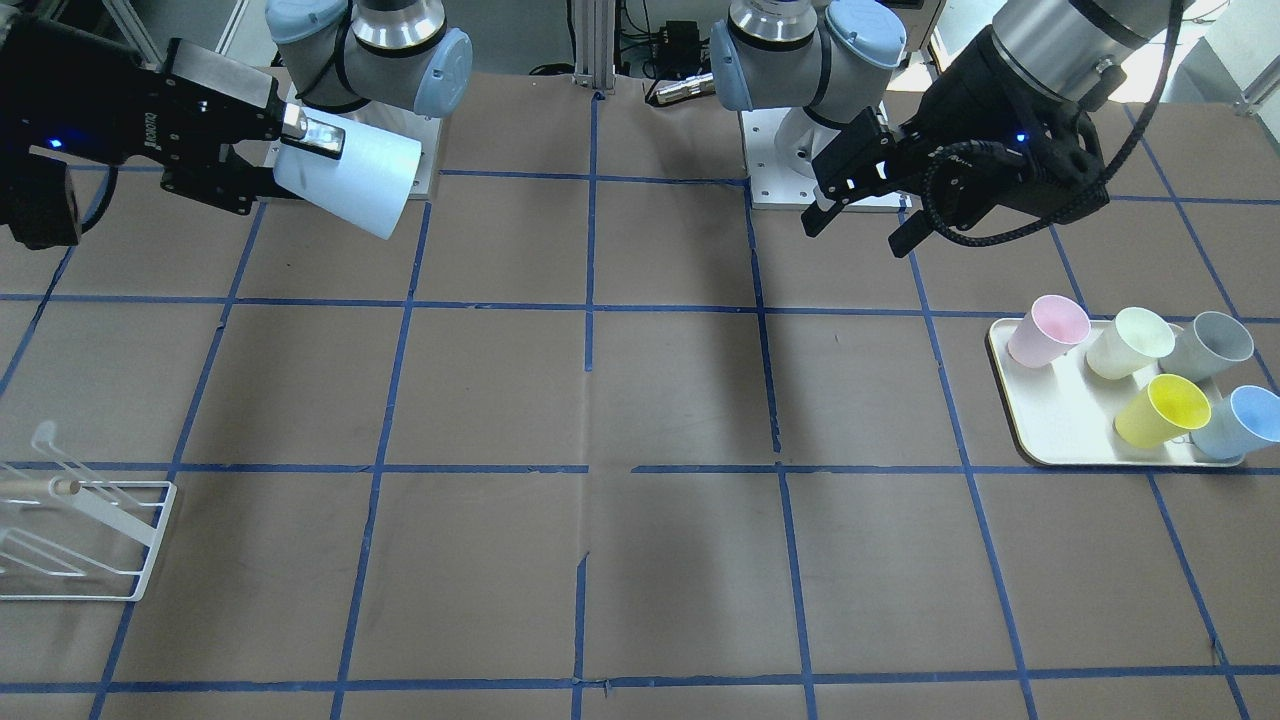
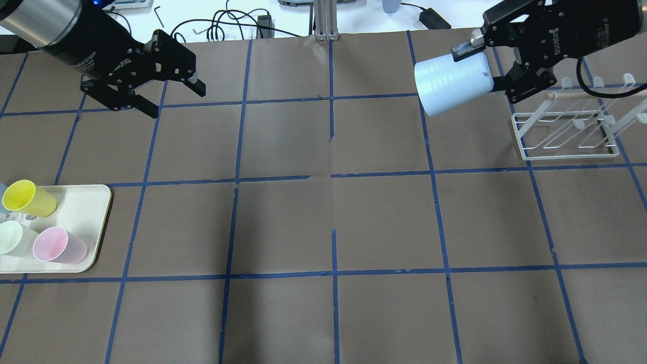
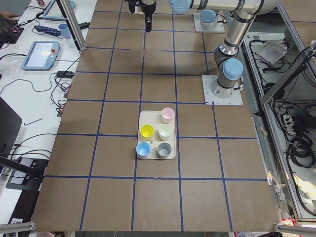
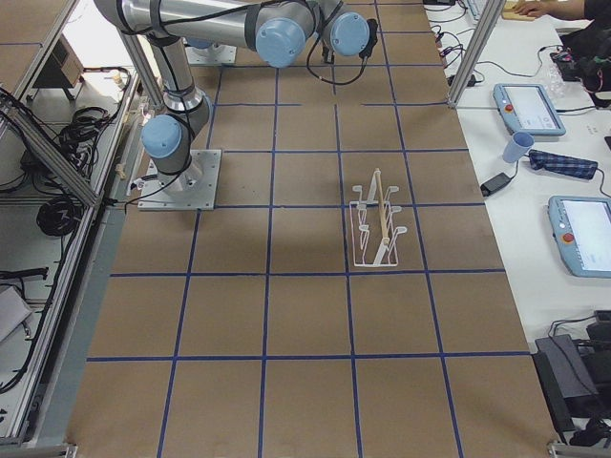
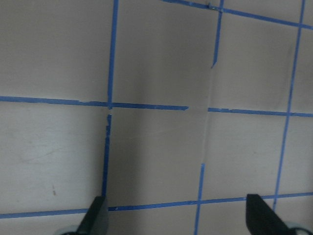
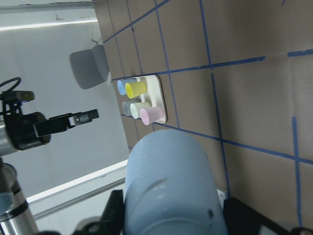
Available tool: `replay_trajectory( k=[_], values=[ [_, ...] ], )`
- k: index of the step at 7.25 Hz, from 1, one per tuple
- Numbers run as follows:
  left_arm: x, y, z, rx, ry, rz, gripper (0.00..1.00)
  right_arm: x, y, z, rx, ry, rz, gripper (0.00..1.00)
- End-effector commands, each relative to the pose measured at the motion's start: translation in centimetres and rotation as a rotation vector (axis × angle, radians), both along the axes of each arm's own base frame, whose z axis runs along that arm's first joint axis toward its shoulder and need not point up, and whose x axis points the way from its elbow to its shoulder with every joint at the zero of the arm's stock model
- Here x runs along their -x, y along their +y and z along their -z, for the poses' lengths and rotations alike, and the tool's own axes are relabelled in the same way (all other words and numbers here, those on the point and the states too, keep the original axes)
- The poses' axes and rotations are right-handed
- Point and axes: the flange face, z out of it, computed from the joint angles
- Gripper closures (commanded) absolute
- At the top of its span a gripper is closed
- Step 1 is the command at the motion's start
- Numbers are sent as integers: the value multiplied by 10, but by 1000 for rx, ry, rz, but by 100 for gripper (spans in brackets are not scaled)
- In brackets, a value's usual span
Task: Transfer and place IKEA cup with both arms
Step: 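Carry the cup toward the center while the left gripper reaches toward it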
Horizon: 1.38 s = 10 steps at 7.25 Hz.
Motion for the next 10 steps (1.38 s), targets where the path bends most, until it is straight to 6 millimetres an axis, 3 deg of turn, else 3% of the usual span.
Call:
replay_trajectory(
  k=[1, 3, 5, 7, 10],
  values=[
    [2, 7, 33, -21, 256, -25, 0, -46, -2, -11, -35, -193, 80, 44],
    [21, 5, 36, -13, 583, -81, 0, -86, 2, -14, -57, -277, 84, 44],
    [37, 7, 31, -2, 785, -103, 0, -112, 7, -11, -74, -311, 67, 44],
    [47, 13, 45, -8, 839, -96, 0, -127, 12, -2, -96, -341, 71, 43],
    [73, 17, 40, -8, 942, -66, 0, -145, 18, -3, -98, -341, 36, 43]
  ],
)
